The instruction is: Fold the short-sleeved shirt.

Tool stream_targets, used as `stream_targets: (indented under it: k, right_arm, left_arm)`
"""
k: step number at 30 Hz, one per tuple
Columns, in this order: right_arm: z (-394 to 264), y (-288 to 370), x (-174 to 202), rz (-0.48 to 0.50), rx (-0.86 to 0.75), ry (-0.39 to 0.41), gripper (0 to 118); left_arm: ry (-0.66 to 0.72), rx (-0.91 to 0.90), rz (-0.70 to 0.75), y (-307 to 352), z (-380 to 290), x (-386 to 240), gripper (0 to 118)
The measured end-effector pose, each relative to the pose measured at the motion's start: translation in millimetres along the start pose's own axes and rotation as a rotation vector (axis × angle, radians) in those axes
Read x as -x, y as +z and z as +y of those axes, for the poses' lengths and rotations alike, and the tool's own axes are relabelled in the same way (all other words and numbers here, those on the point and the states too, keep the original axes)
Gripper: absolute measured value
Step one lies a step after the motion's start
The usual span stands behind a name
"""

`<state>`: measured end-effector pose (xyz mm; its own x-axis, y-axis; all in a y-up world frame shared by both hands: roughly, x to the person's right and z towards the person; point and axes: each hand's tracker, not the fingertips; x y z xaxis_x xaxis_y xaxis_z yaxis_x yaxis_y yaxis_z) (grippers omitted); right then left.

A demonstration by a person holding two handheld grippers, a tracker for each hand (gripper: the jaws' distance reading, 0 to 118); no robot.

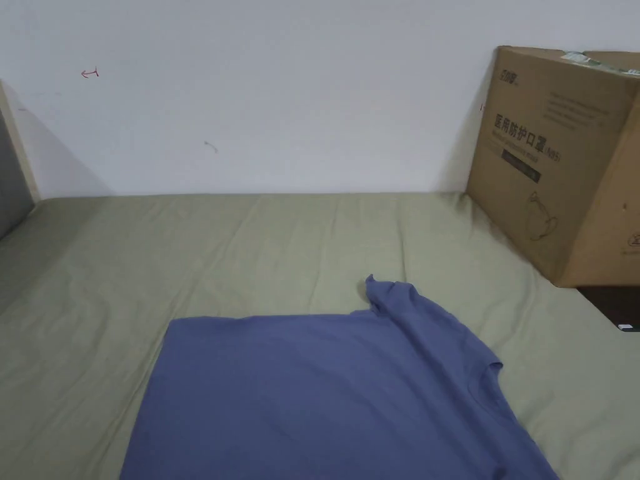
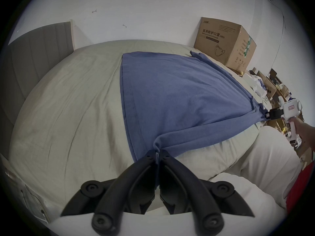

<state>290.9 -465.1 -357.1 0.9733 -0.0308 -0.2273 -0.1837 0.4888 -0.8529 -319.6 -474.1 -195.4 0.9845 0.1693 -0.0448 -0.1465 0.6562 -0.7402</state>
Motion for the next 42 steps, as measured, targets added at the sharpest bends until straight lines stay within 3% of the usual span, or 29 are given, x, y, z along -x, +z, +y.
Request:
stream_targets:
  k: [1,2,3,4,5,9,14,16,17,18,19,20,21,24,27,29,30,33,40,41,42]
  right_arm:
    - [2.0,-2.5,0.6,-0.004,0.003,-0.013,10]
    - [3.5,-2.4,1.1,-0.02,-0.008,-0.026,28]
    - [5.4,-1.9,1.2,-0.028,-0.022,-0.042,65]
    - [6.0,-1.7,-0.7,-0.07,-0.03,-0.057,99]
    - [7.5,-0.3,-1.7,-0.101,-0.027,-0.068,117]
    - [11.9,34.2,-0.2,0.006,-0.19,-0.15,114]
    - [20.9,94.5,42.6,0.102,-0.366,-0.162,114]
    - [18.6,119.7,66.6,0.185,-0.526,-0.181,103]
    - [17.3,129.1,75.3,0.216,-0.586,-0.183,85]
    - [18.2,135.4,86.1,0.213,-0.621,-0.186,45]
    - [20.1,139.6,95.7,0.2,-0.641,-0.179,12]
    - [23.0,144.3,106.1,0.181,-0.636,-0.17,0]
    - [24.6,150.1,110.9,0.18,-0.642,-0.167,0]
    - [32.3,154.6,117.0,0.277,-0.633,-0.124,0]
    - [32.7,157.2,124.1,0.258,-0.61,-0.063,0]
    - [31.8,152.3,129.5,0.251,-0.589,-0.025,0]
    - [30.7,151.0,131.0,0.248,-0.579,-0.015,0]
    - [27.8,141.0,131.2,0.264,-0.54,-0.008,0]
    - [23.9,127.5,129.0,0.274,-0.471,-0.029,0]
    - [23.8,125.9,128.7,0.27,-0.465,-0.027,0]
    - [24.0,124.3,128.7,0.265,-0.456,-0.024,0]
  left_arm:
    - [0.007,0.004,-0.004,0.6,1.1,1.3,26]
    - [0.013,0.012,0.002,0.4,1.6,4.3,56]
    - [0.016,0.028,0.015,0.9,1.9,8.0,98]
    - [0.018,0.048,0.024,1.8,1.7,11.8,117]
    - [0.019,0.061,0.034,5.2,0.6,9.1,117]
    - [0.098,-0.073,0.018,43.3,7.9,11.6,117]
    - [0.237,-0.329,-0.053,99.3,23.7,1.7,117]
    - [0.292,-0.448,-0.06,120.3,24.0,-3.8,110]
    - [0.307,-0.502,-0.047,136.2,27.4,-25.4,98]
    - [0.31,-0.546,-0.036,146.9,28.9,-37.8,59]
    - [0.305,-0.561,-0.018,150.8,30.1,-39.9,19]
    - [0.283,-0.546,0.024,151.9,32.5,-41.1,0]
    - [0.254,-0.523,0.085,150.8,37.2,-46.4,0]
    - [0.206,-0.38,0.061,138.5,52.1,-35.6,0]
    - [0.239,-0.011,-0.01,110.8,68.7,-23.8,0]
    - [0.197,0.094,-0.017,90.2,63.2,-20.2,0]
    - [0.171,0.111,0.028,78.8,60.3,-17.4,18]
    - [0.153,0.172,0.039,49.0,50.4,-10.7,118]
    - [0.146,0.236,0.076,4.0,34.7,1.8,109]
    - [0.14,0.231,0.067,5.2,36.2,-1.2,93]
    - [0.127,0.223,0.073,3.6,33.6,-5.3,46]
